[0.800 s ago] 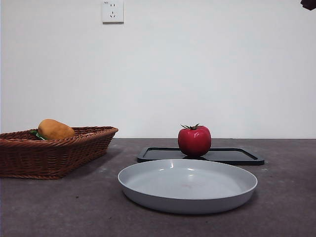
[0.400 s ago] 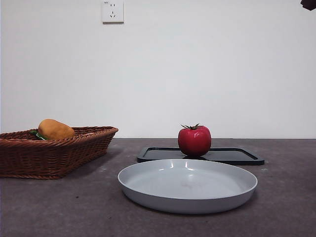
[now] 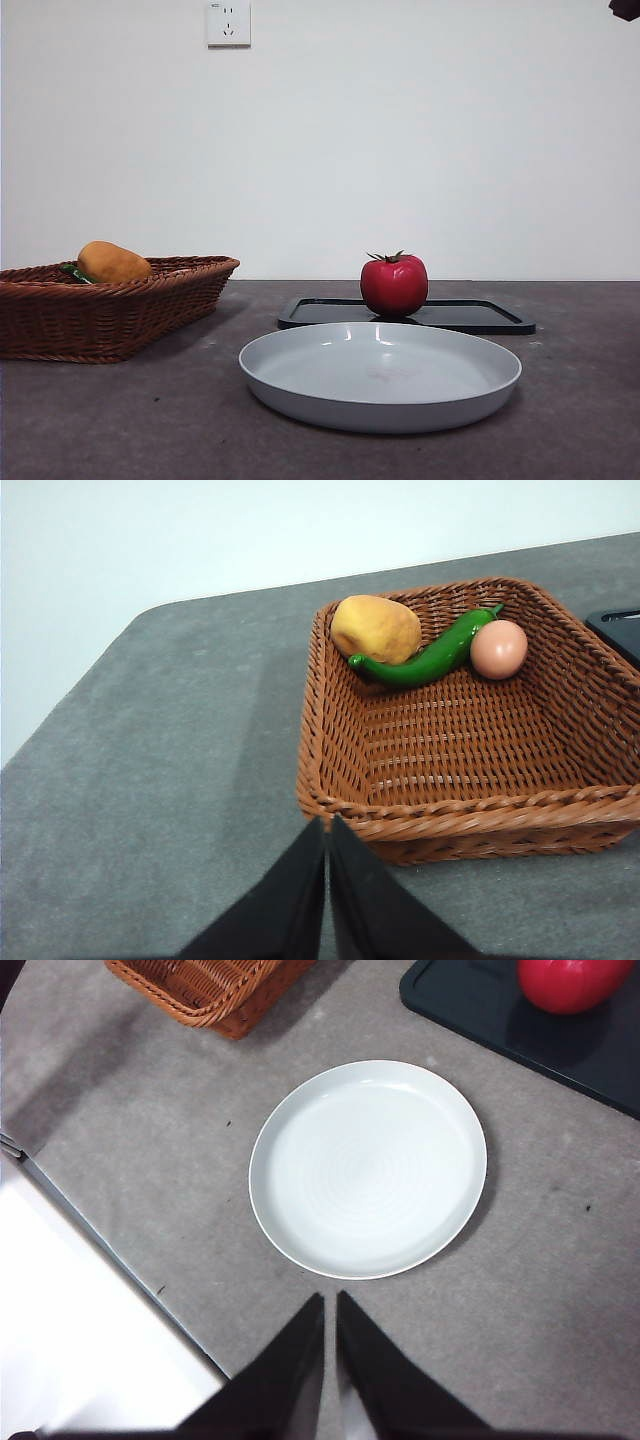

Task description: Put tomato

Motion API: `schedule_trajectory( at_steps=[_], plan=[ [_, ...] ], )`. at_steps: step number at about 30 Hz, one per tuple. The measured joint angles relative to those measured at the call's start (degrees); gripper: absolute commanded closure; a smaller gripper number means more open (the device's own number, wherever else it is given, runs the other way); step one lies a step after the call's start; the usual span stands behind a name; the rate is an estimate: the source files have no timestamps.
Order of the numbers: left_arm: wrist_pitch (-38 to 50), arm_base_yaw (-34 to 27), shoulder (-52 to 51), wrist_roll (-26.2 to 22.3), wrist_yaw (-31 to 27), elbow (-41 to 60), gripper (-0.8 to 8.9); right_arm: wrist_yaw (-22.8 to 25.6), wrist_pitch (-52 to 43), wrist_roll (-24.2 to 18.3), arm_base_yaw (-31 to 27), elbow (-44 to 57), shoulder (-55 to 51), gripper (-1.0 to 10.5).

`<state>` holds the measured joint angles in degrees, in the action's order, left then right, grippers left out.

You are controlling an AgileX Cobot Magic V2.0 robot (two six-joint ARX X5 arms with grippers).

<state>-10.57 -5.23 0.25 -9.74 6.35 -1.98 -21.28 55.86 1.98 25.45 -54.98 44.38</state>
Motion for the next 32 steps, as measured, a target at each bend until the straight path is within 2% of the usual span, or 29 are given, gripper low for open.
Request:
schedule_trajectory(
  at_steps=[6, 10, 12, 17, 20, 23, 28, 32],
  plan=[
    [0.00, 0.00, 0.00, 0.00, 0.00, 0.00, 8.06, 0.61, 0.02, -0.13, 0.00, 0.00, 0.00, 9.4],
    [0.00, 0.00, 0.00, 0.00, 0.00, 0.00, 8.06, 7.56, -0.11, -1.84, 0.00, 0.00, 0.02, 9.4],
    [0.00, 0.00, 0.00, 0.00, 0.00, 0.00, 8.06, 9.44, -0.28, -2.14, 0.00, 0.00, 0.00, 9.4],
    [0.00, 0.00, 0.00, 0.00, -0.02, 0.00, 8.06, 9.44, -0.52, -2.71, -0.98, 0.00, -1.33, 9.4],
    [0.00, 0.00, 0.00, 0.00, -0.02, 0.00, 8.06, 9.33, -3.19, -3.45, -4.76, 0.09, -4.22, 9.4],
    [0.00, 0.00, 0.00, 0.00, -0.02, 0.00, 8.06, 9.33, -13.14, -3.43, -11.37, 2.91, -9.18, 9.4],
    [0.00, 0.00, 0.00, 0.00, -0.02, 0.00, 8.06, 10.25, -39.06, -3.21, -23.80, 19.87, -22.10, 9.4],
    [0.00, 0.00, 0.00, 0.00, -0.02, 0.00, 8.06, 15.06, -49.66, -2.97, -25.64, 31.26, -28.61, 9.4]
  ],
)
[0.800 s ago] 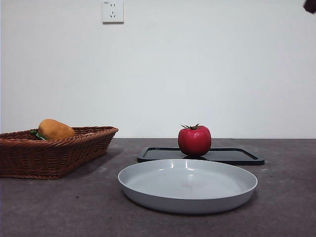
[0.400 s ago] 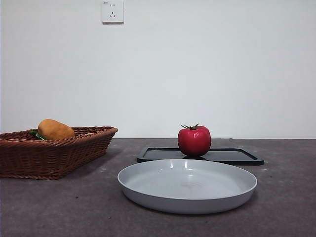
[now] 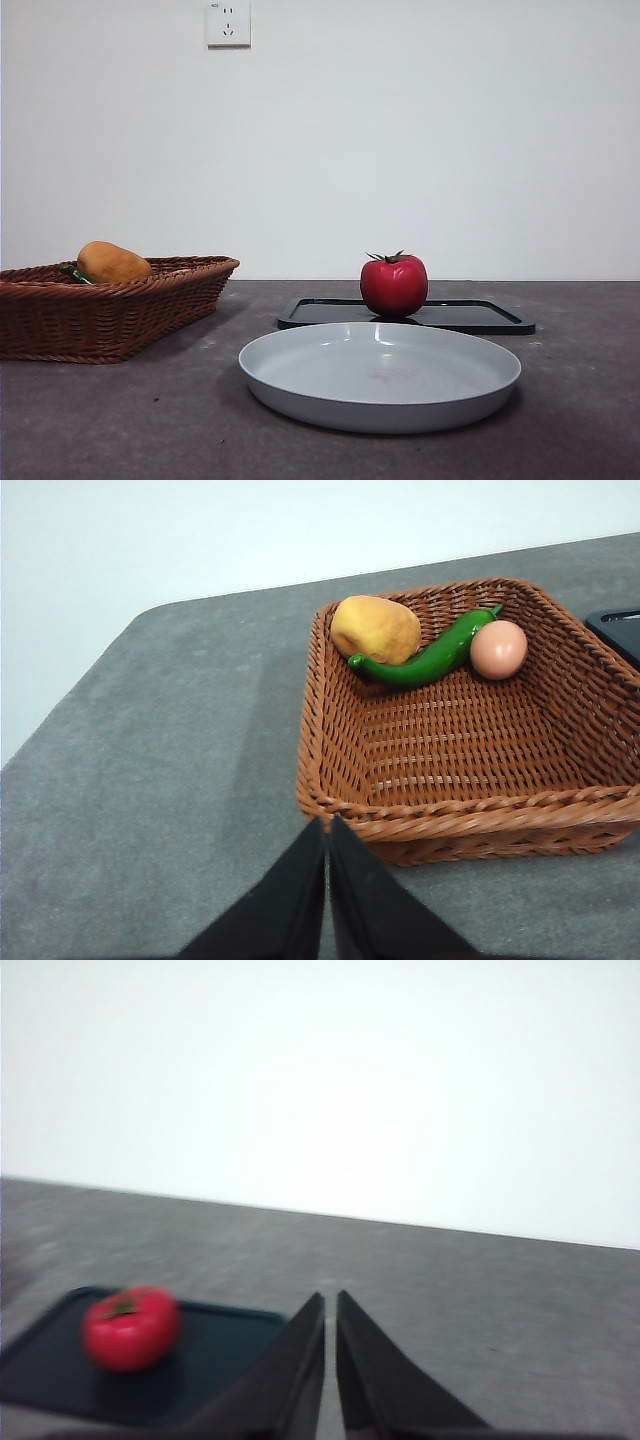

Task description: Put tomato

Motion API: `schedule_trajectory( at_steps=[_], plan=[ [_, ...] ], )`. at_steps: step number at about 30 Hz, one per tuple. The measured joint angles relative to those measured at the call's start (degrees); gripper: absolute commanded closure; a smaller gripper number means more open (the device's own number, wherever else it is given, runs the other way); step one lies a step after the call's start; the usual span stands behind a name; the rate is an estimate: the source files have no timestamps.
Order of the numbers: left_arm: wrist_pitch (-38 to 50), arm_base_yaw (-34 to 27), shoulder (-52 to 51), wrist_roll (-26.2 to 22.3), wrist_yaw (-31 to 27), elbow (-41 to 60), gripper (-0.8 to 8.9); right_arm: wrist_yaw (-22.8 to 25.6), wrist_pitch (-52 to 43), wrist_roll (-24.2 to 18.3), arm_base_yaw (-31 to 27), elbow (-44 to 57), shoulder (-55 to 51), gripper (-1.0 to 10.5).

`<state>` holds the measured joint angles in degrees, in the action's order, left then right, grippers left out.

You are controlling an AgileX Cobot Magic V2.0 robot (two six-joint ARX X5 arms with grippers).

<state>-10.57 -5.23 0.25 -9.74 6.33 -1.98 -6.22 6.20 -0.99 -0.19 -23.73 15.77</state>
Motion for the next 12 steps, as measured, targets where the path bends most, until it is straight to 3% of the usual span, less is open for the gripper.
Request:
schedule_trajectory(
  at_steps=[5, 12],
  plan=[
    [0.00, 0.00, 0.00, 0.00, 0.00, 0.00, 8.06, 6.29, -5.92, 1.62, 0.00, 11.30, -6.67, 9.4],
    [0.00, 0.00, 0.00, 0.00, 0.00, 0.00, 8.06, 6.47, -6.69, 3.45, -0.02, 20.61, -13.29, 9.4]
  ],
)
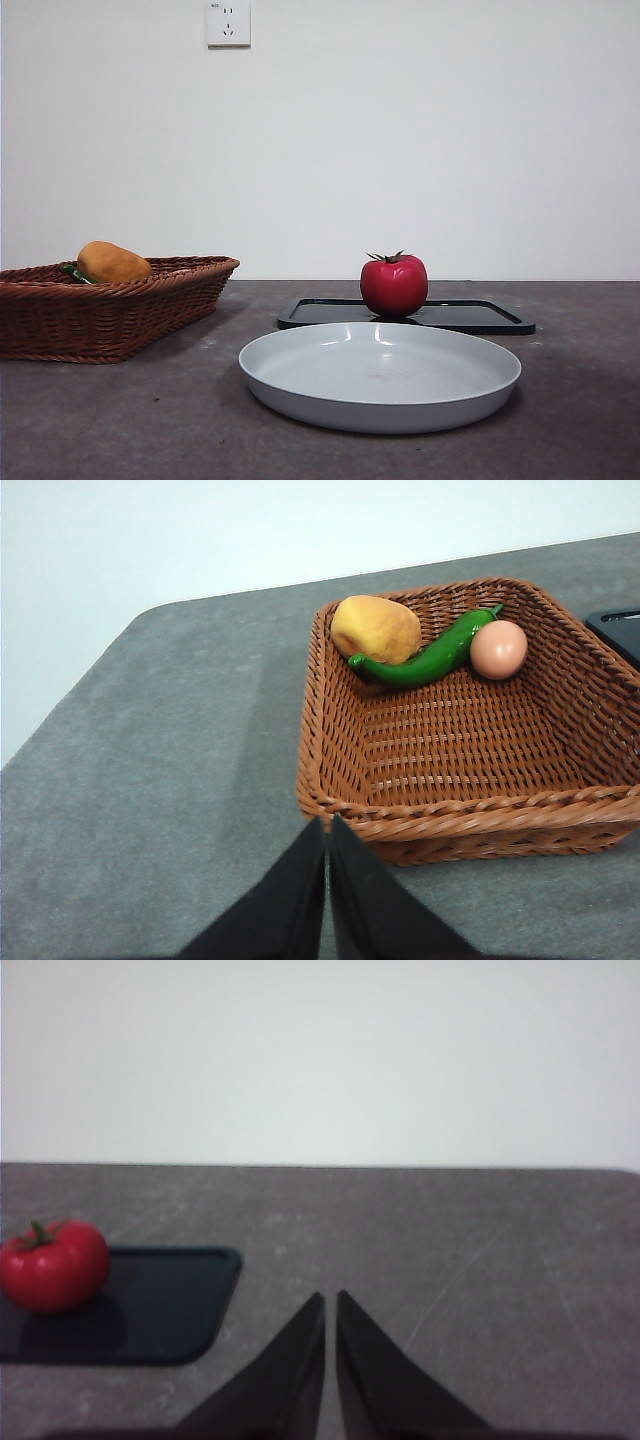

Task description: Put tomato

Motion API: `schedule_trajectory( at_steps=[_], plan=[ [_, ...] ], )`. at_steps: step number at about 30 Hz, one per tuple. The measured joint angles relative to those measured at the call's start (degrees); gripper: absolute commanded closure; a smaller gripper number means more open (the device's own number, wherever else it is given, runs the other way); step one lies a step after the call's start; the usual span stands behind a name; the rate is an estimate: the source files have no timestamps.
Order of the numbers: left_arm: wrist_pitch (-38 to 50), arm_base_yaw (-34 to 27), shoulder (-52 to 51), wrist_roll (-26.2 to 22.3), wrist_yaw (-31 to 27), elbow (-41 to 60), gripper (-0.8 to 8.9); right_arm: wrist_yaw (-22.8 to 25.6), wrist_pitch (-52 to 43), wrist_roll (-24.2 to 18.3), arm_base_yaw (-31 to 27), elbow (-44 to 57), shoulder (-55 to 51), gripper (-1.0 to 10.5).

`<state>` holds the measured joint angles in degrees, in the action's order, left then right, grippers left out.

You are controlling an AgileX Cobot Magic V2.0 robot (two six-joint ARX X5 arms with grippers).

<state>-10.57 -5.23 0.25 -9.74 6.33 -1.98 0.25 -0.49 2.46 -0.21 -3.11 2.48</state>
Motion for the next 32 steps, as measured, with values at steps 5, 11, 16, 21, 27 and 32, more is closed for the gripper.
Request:
schedule_trajectory(
  at_steps=[5, 11, 16, 21, 27, 32],
  plan=[
    [0.00, 0.00, 0.00, 0.00, 0.02, 0.00, 8.06, 0.02, 1.70, 0.81, 0.00, 2.21, -2.03, 9.4],
    [0.00, 0.00, 0.00, 0.00, 0.00, 0.00, 8.06, 1.07, 6.45, 0.83, 0.00, 2.21, -2.12, 9.4],
    [0.00, 0.00, 0.00, 0.00, 0.00, 0.00, 8.06, 1.07, 10.27, 0.83, 0.00, 2.14, -2.08, 9.4],
    [0.00, 0.00, 0.00, 0.00, 0.00, 0.00, 8.06, 1.07, 10.21, 0.83, 0.04, 2.14, -2.12, 9.4],
    [0.00, 0.00, 0.00, 0.00, 0.00, 0.00, 8.06, 1.07, 9.92, 0.83, 0.04, 2.19, -2.12, 9.4],
    [0.00, 0.00, 0.00, 0.00, 0.00, 0.00, 8.06, 1.07, 9.90, 0.83, 0.04, 2.19, -2.12, 9.4]
  ],
)
